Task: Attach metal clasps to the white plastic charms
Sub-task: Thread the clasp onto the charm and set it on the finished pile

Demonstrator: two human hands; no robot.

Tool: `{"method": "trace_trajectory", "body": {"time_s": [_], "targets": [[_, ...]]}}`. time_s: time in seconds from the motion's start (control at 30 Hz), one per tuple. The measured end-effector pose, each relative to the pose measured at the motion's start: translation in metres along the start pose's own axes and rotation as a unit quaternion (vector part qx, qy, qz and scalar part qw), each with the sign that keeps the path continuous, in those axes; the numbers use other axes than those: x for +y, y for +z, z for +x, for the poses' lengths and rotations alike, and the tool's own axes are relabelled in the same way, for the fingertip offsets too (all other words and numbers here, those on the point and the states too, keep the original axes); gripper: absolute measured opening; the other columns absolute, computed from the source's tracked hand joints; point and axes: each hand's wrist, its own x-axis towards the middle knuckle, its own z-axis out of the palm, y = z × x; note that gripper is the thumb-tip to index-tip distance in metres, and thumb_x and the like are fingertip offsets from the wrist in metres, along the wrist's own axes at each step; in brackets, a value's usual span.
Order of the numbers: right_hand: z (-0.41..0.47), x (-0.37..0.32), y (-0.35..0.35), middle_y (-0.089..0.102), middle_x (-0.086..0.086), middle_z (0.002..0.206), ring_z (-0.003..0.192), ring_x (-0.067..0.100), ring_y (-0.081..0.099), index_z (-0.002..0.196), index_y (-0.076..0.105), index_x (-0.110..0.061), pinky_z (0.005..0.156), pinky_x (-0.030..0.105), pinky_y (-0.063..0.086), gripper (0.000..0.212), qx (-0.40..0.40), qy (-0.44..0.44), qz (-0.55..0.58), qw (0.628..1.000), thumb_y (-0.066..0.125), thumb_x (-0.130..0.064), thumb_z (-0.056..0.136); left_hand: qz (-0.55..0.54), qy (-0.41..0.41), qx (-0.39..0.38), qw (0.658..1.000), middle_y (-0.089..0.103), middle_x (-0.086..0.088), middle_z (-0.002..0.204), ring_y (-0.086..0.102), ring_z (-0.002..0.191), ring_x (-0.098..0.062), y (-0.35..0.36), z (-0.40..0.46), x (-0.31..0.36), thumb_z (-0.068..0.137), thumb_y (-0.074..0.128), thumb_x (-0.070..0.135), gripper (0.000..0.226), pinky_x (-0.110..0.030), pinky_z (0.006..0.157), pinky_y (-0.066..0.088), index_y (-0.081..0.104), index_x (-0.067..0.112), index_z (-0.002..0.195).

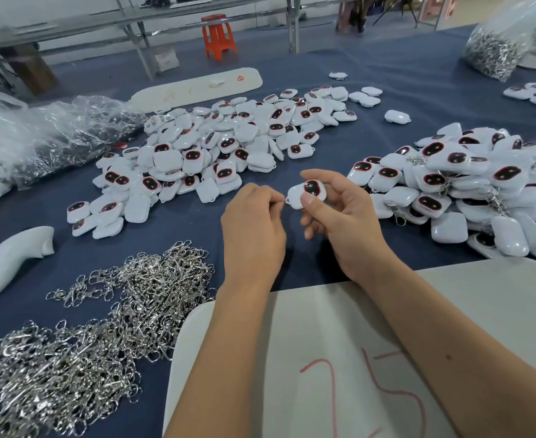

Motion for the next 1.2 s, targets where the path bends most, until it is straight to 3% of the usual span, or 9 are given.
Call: {"method": "trace_trajectory", "body": {"time_s": [0.2,0.33,0.4,0.47,0.6,0.67,0.77,0.97,1.2], "targets": [[-0.002,0.0,0.001,0.07,0.001,0.085,0.064,0.019,0.064,0.125,0.066,-0.01,0.055,0.027,0.054,0.027,-0.014,-0.013,-0.034,0.999,0.064,0.001,0.1,0.056,0.0,-0.005,0.998,0.066,-0.008,0.091,0.059,0.083,-0.024,0.002,0.001,0.002,0.094,0.062,0.003,0.014,-0.026,0.069,0.03,0.075,0.008,0.091],[-0.002,0.0,0.003,0.071,0.001,0.085,0.063,0.018,0.064,0.126,0.065,-0.011,0.054,0.028,0.054,0.028,-0.003,-0.016,-0.037,0.999,0.064,0.0,0.1,-0.021,-0.065,-0.006,0.998,0.07,0.002,0.089,0.064,0.085,-0.019,0.006,-0.001,0.0,0.093,0.066,0.006,0.012,-0.032,0.078,0.048,0.074,0.014,0.09],[-0.001,0.0,0.003,0.071,0.001,0.086,0.062,0.017,0.062,0.126,0.065,-0.011,0.052,0.028,0.054,0.028,0.017,-0.014,-0.025,0.999,0.063,-0.001,0.101,-0.102,-0.111,-0.013,0.988,0.071,0.009,0.082,0.065,0.079,-0.007,0.006,-0.002,0.001,0.092,0.068,0.007,0.013,-0.022,0.076,0.052,0.074,0.019,0.088],[0.001,0.001,0.003,0.068,0.0,0.085,0.06,0.015,0.061,0.125,0.065,-0.011,0.051,0.028,0.053,0.025,0.054,-0.005,-0.004,0.999,0.063,-0.002,0.101,-0.15,-0.137,-0.022,0.979,0.071,0.013,0.079,0.065,0.075,0.0,0.007,-0.004,0.004,0.092,0.07,0.007,0.015,-0.009,0.07,0.047,0.073,0.022,0.091],[0.005,0.0,-0.002,0.066,-0.003,0.081,0.058,0.015,0.061,0.12,0.062,-0.016,0.05,0.027,0.052,0.021,0.211,-0.024,0.001,0.977,0.063,-0.007,0.1,-0.177,-0.162,-0.018,0.971,0.071,0.009,0.082,0.063,0.075,0.004,0.007,-0.004,0.003,0.09,0.072,0.009,0.019,-0.006,0.071,0.045,0.07,0.023,0.103],[0.007,-0.003,-0.006,0.067,-0.009,0.091,0.065,0.016,0.065,0.127,0.055,-0.019,0.053,0.027,0.055,0.031,0.296,-0.06,-0.02,0.953,0.064,-0.008,0.099,-0.169,-0.167,-0.018,0.971,0.071,0.009,0.084,0.062,0.075,0.005,0.007,-0.004,0.001,0.09,0.072,0.01,0.018,-0.005,0.071,0.044,0.07,0.023,0.102],[0.006,-0.005,-0.009,0.06,0.005,0.118,0.085,0.017,0.067,0.152,0.039,-0.022,0.062,0.024,0.057,0.061,0.345,-0.085,-0.03,0.934,0.062,-0.006,0.098,-0.154,-0.169,-0.014,0.973,0.071,0.009,0.087,0.063,0.08,0.004,0.006,-0.003,-0.002,0.09,0.072,0.01,0.015,-0.005,0.071,0.044,0.071,0.021,0.1],[0.001,-0.005,-0.004,0.053,0.002,0.121,0.076,0.005,0.059,0.142,0.046,-0.019,0.073,0.05,0.062,0.053,0.291,-0.081,-0.151,0.941,0.06,0.002,0.095,-0.137,-0.167,-0.003,0.976,0.071,0.011,0.087,0.063,0.082,0.004,0.008,-0.002,-0.005,0.09,0.07,0.009,0.013,-0.004,0.07,0.044,0.072,0.021,0.097],[-0.005,-0.005,0.009,0.062,0.002,0.104,0.073,0.011,0.057,0.122,0.061,-0.01,0.078,0.038,0.053,0.033,0.143,-0.158,-0.357,0.91,0.064,0.001,0.092,-0.104,-0.201,0.08,0.971,0.068,0.015,0.083,0.062,0.076,0.008,-0.007,0.007,-0.022,0.089,0.067,0.009,0.013,-0.001,0.07,0.042,0.073,0.019,0.094]]}}
